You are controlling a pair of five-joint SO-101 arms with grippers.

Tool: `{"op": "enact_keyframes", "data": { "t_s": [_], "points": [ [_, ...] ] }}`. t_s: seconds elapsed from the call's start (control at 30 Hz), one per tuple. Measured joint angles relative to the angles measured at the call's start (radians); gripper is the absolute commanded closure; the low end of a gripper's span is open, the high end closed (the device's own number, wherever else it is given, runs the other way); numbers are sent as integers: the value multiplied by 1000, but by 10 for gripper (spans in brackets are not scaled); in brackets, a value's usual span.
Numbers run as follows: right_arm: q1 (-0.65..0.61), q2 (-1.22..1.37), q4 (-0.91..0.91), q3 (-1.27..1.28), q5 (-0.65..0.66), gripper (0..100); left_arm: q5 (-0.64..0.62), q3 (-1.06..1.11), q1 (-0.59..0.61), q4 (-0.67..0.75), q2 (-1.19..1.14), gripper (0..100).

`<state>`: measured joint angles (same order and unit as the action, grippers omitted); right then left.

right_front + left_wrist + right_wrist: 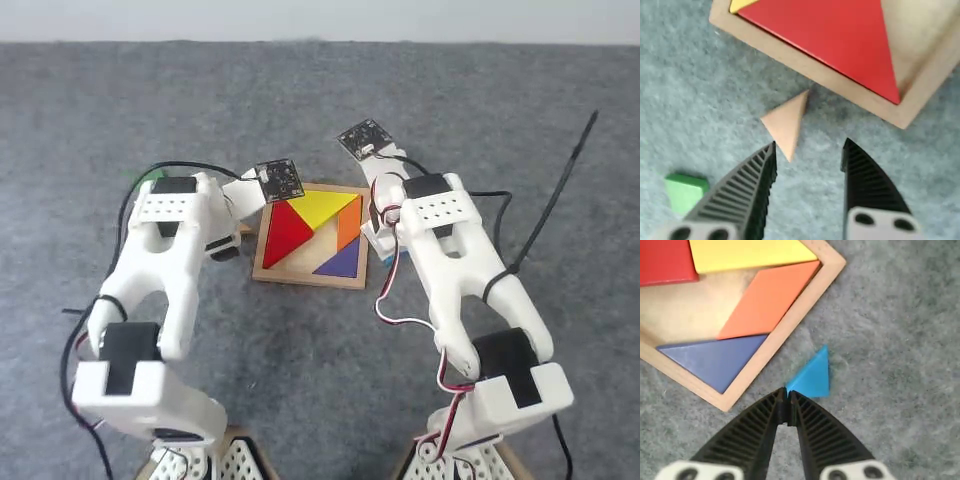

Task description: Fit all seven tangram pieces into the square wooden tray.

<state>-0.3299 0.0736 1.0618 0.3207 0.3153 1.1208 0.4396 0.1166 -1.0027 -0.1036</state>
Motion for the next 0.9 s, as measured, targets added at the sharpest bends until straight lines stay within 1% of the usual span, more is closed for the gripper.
{"op": "enact_keyframes", "data": {
  "t_s": [0.07,0.13,0.37,0.53,0.67,0.73,0.9],
  "points": [
    [0,0,0,0,0,991,6,-52,-2,-6,-46,807],
    [0,0,0,0,0,991,12,-144,-2,-57,-127,807],
    [0,0,0,0,0,991,26,-608,-3,-387,-466,806],
    [0,0,0,0,0,991,98,-865,26,-516,-635,808],
    [0,0,0,0,0,991,103,-976,25,-591,-707,808],
    [0,9,-12,0,0,991,71,-997,18,-608,-727,808],
    [0,11,-26,0,0,991,-98,-1008,-18,-600,-758,808]
  ]
}}
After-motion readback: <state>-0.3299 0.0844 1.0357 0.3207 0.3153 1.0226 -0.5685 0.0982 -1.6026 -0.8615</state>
